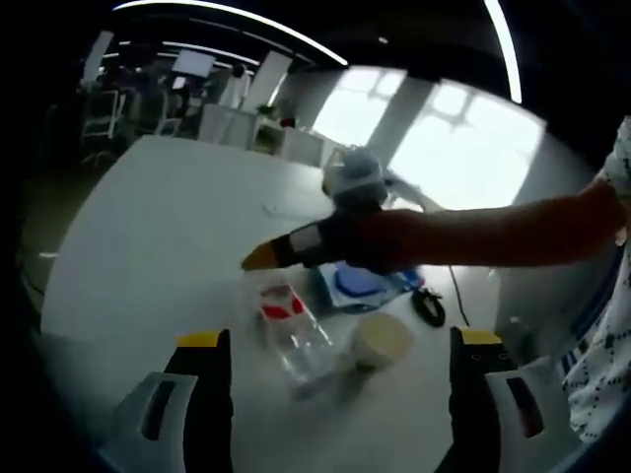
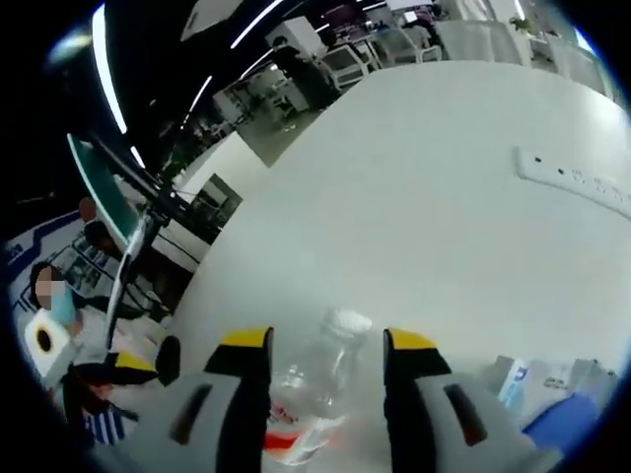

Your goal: Arrange the tabletop items into an orderly group along one side of the table until the central work area is clear of visible clutter.

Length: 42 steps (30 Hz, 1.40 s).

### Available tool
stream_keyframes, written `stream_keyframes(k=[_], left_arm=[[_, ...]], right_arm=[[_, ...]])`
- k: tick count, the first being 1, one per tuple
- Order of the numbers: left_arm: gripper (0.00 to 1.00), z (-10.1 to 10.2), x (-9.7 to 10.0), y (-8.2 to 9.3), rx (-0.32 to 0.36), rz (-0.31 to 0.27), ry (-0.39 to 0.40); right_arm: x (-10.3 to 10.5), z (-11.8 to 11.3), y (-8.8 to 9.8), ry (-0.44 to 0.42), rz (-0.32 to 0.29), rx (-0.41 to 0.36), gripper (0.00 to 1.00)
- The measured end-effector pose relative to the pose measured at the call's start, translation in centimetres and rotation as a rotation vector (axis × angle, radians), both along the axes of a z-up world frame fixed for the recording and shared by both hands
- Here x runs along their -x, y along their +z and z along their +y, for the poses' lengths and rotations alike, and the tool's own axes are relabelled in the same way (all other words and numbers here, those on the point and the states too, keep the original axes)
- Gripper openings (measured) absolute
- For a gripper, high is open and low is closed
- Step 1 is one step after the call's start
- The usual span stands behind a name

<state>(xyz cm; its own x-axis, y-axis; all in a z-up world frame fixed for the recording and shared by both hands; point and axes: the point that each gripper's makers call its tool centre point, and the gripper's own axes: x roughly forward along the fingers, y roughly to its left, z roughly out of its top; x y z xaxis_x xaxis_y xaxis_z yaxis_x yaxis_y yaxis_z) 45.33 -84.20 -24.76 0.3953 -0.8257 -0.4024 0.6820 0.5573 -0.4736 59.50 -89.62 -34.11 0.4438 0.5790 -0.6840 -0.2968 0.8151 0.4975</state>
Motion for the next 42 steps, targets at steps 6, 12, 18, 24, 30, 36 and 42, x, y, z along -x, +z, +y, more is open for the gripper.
stream_keyframes(k=[6,12,18,24,30,36,42], left_arm=[[0.88,-0.2,-0.1,-0.2,0.002,-0.002,-0.005],[0.88,-0.2,-0.2,-0.5,0.005,-0.001,-0.002],[0.88,-0.2,-0.4,-0.7,0.008,0.001,0.000],[0.88,-0.1,-0.4,-1.0,0.006,0.005,0.001],[0.86,0.0,-0.5,-1.3,0.006,0.010,0.004],[0.86,-0.1,-0.7,-1.6,0.005,0.014,0.005],[0.85,0.2,-0.9,-1.9,0.004,0.017,0.011]], right_arm=[[-0.3,0.1,-0.5,-0.035,0.039,-0.039,0.39],[-0.3,0.2,-0.7,-0.047,0.059,-0.061,0.37],[-0.5,0.5,-1.3,-0.057,0.081,-0.090,0.35],[-0.6,0.7,-1.4,-0.059,0.083,-0.109,0.31],[-0.8,0.5,-1.4,-0.062,0.079,-0.114,0.28],[-1.0,0.4,-1.4,-0.110,0.093,-0.137,0.24],[-0.9,0.6,-1.3,-0.108,0.083,-0.129,0.22]])
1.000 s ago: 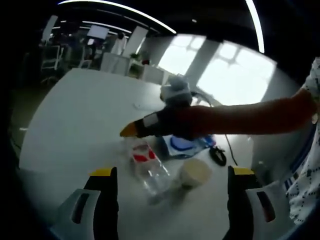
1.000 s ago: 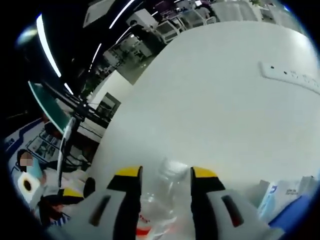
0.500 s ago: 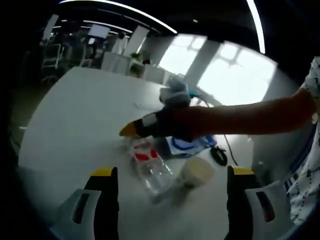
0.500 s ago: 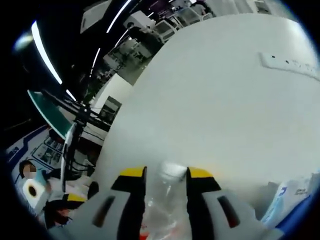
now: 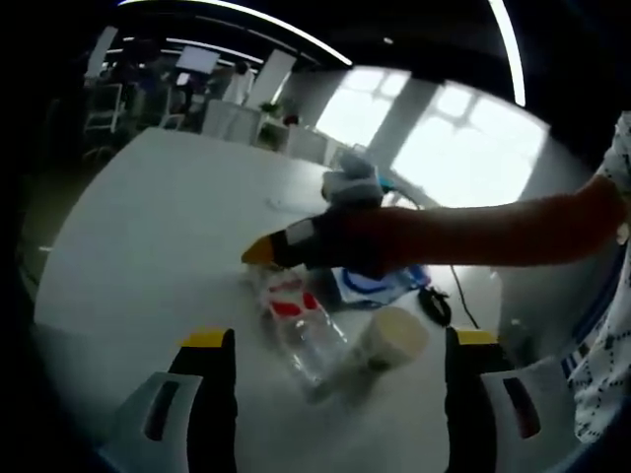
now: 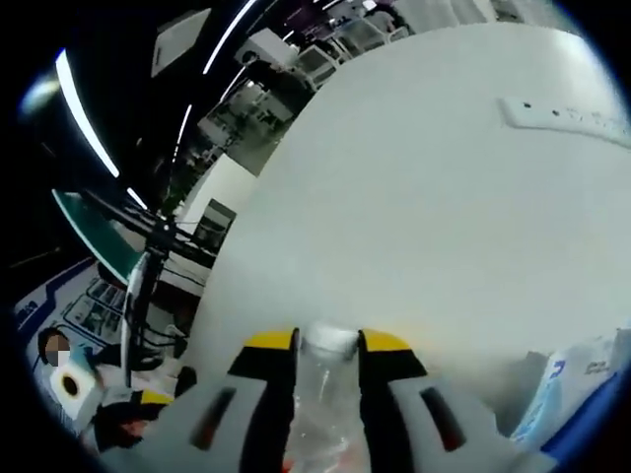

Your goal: Arrange the tabletop items into an orderly group along one side of the table until the central work area is clear of visible clutter.

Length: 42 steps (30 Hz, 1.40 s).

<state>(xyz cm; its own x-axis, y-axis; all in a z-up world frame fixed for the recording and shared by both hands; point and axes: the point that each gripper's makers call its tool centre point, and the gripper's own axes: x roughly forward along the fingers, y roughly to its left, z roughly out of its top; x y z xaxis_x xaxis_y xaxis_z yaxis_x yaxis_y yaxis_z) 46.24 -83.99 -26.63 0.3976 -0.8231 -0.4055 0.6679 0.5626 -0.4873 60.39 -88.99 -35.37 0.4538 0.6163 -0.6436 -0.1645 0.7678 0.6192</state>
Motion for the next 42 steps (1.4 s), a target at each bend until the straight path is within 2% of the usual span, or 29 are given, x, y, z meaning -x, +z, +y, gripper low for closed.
stream_keyframes(k=[19,42], left_arm=[[0.84,0.1,0.1,0.1,0.015,-0.003,0.009],[0.83,-0.2,-0.1,0.4,0.020,-0.017,-0.001]], right_arm=[[-0.2,-0.3,0.3,-0.024,-0.026,-0.010,0.21],[0.2,0.0,2.6,0.012,-0.143,-0.005,0.20]])
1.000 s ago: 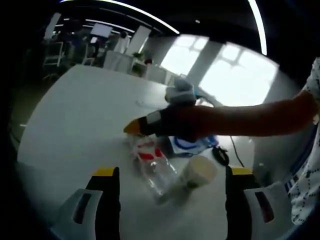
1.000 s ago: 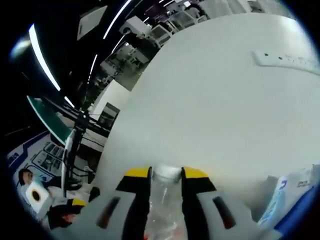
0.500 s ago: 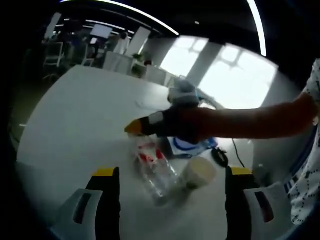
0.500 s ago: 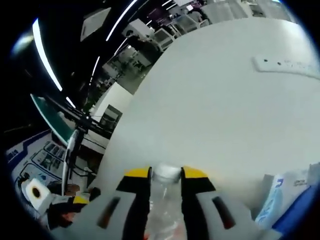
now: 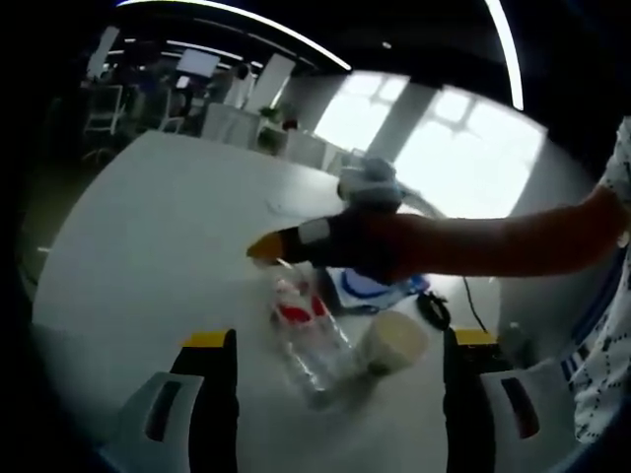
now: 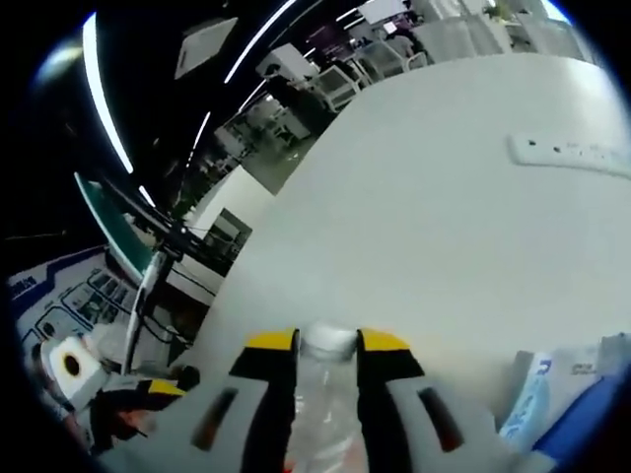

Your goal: Arrange the tabletop items into an orderly group along one side of the table until the central work area is clear of visible clutter.

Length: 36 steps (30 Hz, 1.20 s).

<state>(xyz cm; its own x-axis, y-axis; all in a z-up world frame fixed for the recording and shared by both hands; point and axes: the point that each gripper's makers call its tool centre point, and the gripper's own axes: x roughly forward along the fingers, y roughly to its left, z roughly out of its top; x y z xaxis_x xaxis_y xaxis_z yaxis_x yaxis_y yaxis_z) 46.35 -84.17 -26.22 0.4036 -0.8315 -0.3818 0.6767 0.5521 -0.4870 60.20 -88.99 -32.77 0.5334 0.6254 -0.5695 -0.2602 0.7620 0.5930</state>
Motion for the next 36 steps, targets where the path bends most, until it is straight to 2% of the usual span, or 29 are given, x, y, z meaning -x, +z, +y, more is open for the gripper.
stream_keyframes(k=[5,19,28,36], left_arm=[[0.83,-0.1,-0.8,0.0,-0.003,-0.005,-0.005],[0.80,-1.0,-5.0,0.4,-0.001,-0.033,-0.001],[0.79,-2.1,-6.5,-1.4,-0.008,-0.006,-0.027],[0.78,-3.2,-7.1,-3.2,0.030,0.059,-0.054]], right_arm=[[0.1,0.3,0.8,0.016,-0.039,0.002,0.20],[1.6,1.4,3.2,0.053,-0.129,0.024,0.20],[1.8,1.5,4.4,0.068,-0.174,0.028,0.20],[1.5,1.8,5.3,0.092,-0.229,0.029,0.20]])
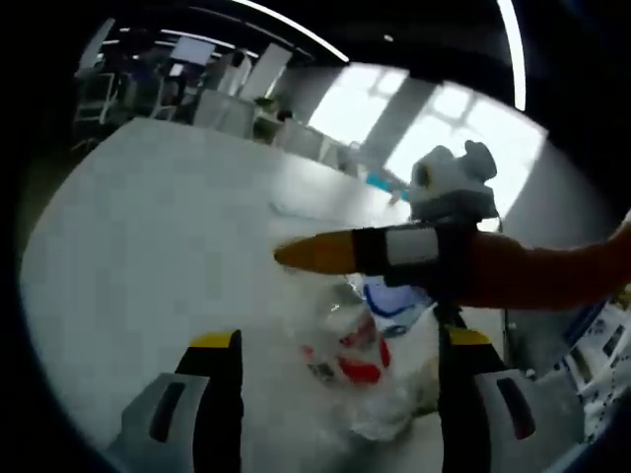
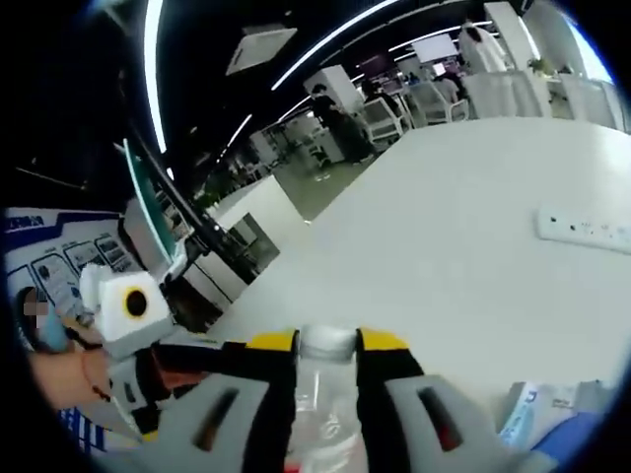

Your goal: Arrange the tabletop items into an orderly group along one side of the table until the central work area is clear of visible clutter.

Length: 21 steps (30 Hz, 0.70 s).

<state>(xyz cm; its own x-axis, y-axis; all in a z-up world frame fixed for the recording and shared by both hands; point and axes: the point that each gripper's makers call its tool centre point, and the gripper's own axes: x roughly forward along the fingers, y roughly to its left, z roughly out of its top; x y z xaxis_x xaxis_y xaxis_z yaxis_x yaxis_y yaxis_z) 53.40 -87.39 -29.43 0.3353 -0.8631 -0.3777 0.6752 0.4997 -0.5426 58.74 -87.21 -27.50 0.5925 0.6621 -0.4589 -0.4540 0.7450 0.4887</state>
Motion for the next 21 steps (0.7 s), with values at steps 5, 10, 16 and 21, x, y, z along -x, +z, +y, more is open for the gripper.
stream_keyframes(k=[5,10,16,21], left_arm=[[0.76,-0.7,0.0,-0.6,0.014,0.015,-0.029],[0.68,-1.0,0.2,-1.5,0.030,0.041,-0.058],[0.61,-1.6,0.6,-1.7,0.056,0.061,-0.099],[0.50,-1.9,1.2,-2.0,0.080,0.094,-0.133]], right_arm=[[-0.2,0.2,0.5,0.014,-0.030,0.002,0.19],[-0.3,0.3,0.8,0.025,-0.048,0.004,0.19],[-0.1,0.6,1.2,0.032,-0.061,0.006,0.19],[0.1,0.9,1.6,0.042,-0.077,0.015,0.19]])
